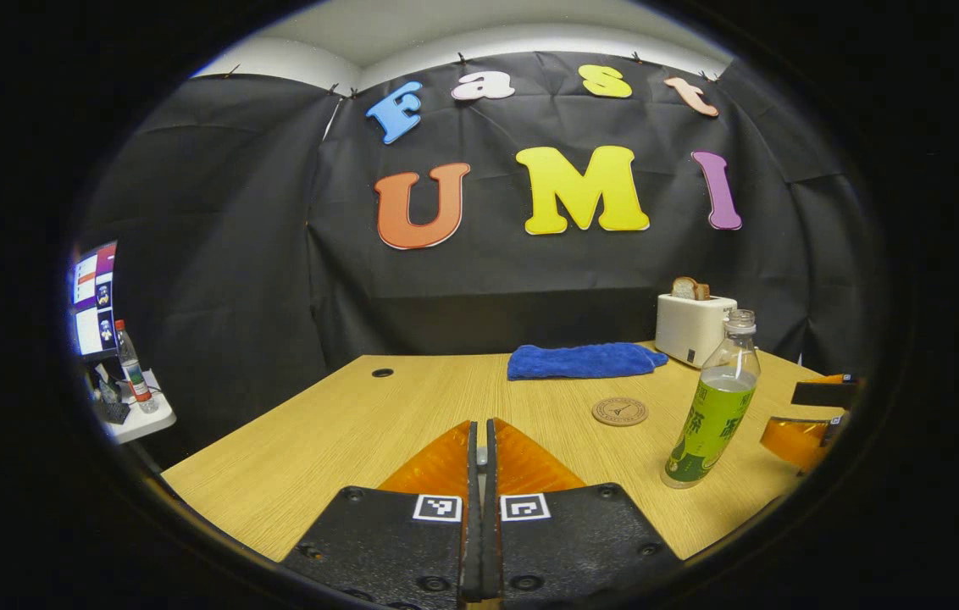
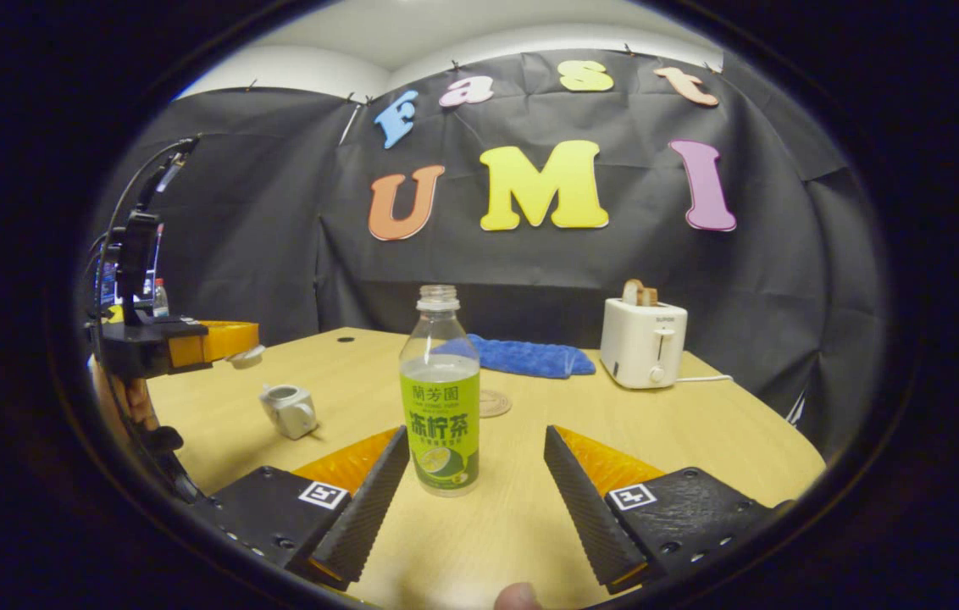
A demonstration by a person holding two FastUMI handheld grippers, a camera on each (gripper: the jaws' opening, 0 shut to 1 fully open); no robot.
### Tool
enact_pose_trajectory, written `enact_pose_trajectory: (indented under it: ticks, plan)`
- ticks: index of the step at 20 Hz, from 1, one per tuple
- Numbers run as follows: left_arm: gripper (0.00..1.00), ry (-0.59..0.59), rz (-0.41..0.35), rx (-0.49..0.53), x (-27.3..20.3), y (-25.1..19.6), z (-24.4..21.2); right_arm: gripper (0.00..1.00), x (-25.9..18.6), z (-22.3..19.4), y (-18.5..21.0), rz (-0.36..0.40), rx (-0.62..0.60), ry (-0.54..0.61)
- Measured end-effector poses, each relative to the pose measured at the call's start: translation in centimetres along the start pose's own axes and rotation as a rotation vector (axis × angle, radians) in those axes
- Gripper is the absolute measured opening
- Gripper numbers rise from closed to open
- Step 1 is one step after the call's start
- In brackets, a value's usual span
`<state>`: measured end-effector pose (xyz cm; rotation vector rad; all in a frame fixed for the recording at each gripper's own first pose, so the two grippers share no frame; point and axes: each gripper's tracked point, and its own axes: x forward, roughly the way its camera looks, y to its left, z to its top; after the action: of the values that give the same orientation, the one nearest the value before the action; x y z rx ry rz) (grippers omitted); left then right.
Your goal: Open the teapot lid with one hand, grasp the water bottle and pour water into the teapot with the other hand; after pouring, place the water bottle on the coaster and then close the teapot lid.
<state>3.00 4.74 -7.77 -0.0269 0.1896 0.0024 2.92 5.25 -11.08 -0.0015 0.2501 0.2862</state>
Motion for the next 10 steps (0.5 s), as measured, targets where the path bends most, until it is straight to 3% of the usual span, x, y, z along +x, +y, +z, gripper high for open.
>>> enact_pose_trajectory:
  ticks: [10]
  plan:
    - [0.02, -0.021, 0.056, -0.04, -2.5, 3.2, 0.6, 0.96, 5.7, -0.9, 2.6, -0.007, -0.041, 0.043]
